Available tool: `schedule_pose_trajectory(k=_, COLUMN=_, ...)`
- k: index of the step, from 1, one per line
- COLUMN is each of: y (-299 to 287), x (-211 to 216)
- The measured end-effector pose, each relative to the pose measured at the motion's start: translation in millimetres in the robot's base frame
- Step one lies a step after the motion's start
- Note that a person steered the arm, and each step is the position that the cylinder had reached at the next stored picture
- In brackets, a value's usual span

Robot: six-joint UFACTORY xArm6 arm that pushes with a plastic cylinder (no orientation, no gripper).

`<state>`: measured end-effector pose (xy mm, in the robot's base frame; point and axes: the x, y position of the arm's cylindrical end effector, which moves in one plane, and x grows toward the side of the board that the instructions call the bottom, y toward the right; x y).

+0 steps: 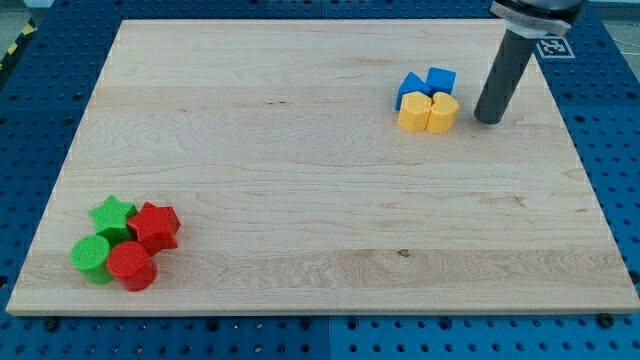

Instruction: Move blue cube from the top of yellow heart

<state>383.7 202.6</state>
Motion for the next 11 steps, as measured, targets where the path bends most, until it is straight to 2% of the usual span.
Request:
schedule_pose_trajectory(k=2, y=-16, x=-26)
schedule_pose_trajectory(k=8, y=-51, x=-35)
schedule_pose_trajectory(k=10, y=-82, x=-65)
schedule_pose_trajectory(k=11, y=-71, x=-79)
